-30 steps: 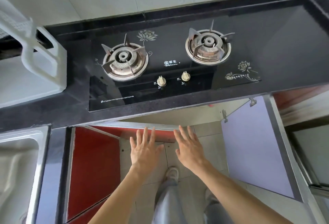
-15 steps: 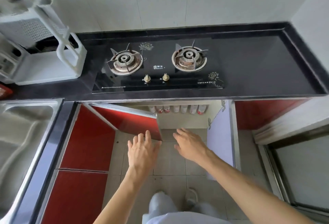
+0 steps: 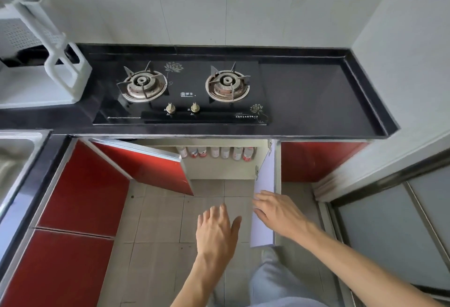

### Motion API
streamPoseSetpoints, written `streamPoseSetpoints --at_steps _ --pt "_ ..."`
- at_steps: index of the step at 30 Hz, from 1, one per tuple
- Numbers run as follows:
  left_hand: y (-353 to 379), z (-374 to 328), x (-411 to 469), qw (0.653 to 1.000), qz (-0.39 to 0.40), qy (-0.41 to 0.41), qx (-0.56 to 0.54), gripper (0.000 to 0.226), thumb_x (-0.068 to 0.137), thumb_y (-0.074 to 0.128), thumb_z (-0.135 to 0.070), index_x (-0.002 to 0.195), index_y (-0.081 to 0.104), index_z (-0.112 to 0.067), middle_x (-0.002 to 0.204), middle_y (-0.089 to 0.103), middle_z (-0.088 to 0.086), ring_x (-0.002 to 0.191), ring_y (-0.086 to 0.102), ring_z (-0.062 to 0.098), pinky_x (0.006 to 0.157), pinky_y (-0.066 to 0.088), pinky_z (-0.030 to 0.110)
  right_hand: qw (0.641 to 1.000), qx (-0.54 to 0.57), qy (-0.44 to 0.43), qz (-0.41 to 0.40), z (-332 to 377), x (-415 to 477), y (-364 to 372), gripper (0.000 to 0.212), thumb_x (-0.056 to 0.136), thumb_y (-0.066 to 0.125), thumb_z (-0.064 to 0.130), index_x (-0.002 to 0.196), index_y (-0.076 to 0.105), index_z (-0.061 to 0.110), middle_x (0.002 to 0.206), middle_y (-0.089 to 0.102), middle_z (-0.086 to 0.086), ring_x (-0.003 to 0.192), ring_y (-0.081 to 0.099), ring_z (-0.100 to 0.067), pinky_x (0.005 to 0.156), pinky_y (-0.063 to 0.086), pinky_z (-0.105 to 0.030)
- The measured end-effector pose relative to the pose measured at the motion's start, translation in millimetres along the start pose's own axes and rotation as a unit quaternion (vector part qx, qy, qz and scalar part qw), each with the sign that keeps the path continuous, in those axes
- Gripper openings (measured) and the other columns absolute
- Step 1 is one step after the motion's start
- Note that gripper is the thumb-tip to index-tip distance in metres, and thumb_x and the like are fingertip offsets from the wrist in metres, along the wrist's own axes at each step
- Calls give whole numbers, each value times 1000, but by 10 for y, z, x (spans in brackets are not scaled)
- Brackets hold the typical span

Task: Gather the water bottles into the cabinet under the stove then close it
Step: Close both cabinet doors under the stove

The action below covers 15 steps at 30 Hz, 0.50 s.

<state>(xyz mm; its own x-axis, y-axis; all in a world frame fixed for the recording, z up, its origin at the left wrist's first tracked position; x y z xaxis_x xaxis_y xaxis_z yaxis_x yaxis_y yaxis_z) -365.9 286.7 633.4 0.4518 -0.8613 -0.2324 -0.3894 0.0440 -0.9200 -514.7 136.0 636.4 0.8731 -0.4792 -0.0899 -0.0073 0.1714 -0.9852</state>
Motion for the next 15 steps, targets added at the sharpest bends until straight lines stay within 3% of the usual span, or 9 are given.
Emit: streamPoseSetpoints --at_steps 3,6,9,15 --pt "140 -315 30 999 5 -40 14 57 114 38 -62 143 57 -17 129 67 5 123 63 30 112 45 40 998 -5 -56 8 -387 -35 162 32 109 46 34 90 68 22 96 63 9 98 61 -14 87 55 -29" --pt "365 -642 115 996 5 -87 23 55 114 33 -63 136 57 -19 128 67 4 122 63 29 110 44 39 992 -7 -127 8 -805 13 258 23 106 56 33 95 73 22 103 69 5 110 67 -19 108 51 -31" --pt "615 -1037 223 988 3 -151 -2 53 113 37 -64 127 61 -19 122 70 5 118 66 31 104 48 41 983 -4 -184 19 -1215 104 341 18 104 62 34 99 74 21 109 72 1 116 70 -24 113 52 -36" --pt "1068 -1702 267 966 0 -257 -39 51 112 40 -63 121 60 -18 119 68 7 115 65 33 100 50 43 958 -37 -256 125 -1846 133 478 48 103 55 53 124 78 16 129 75 -6 126 69 -27 118 50 -43"
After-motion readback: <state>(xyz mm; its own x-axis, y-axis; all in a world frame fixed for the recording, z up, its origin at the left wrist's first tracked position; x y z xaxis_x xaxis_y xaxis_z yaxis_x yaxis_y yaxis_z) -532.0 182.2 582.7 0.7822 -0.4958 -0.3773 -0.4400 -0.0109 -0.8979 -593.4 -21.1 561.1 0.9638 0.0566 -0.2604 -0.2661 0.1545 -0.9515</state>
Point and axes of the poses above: each hand's wrist, its own x-axis towards the middle knuckle, its own y-axis out of the palm, z = x × y, the point moved 3 cm from there along x, towards the middle knuckle
